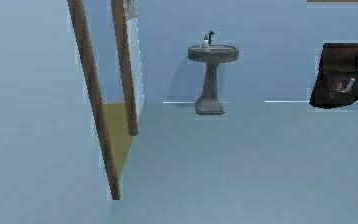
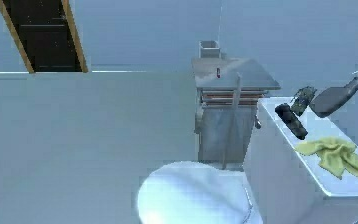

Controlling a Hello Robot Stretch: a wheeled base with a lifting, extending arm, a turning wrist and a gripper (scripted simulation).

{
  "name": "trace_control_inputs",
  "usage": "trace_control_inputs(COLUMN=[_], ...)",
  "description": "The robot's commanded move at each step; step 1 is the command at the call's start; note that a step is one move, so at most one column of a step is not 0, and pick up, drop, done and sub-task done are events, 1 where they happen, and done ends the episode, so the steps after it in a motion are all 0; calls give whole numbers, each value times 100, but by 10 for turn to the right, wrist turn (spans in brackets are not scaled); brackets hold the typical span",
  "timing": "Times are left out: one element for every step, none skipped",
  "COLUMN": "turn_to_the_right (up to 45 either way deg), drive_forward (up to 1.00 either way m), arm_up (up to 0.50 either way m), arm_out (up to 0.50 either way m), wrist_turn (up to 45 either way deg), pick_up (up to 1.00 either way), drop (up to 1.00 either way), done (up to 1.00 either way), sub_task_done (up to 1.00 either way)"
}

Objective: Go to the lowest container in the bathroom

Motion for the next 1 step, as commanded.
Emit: trace_control_inputs(turn_to_the_right=[450], drive_forward=[0], arm_up=[0], arm_out=[0], wrist_turn=[0], pick_up=[0], drop=[0], done=[0], sub_task_done=[0])
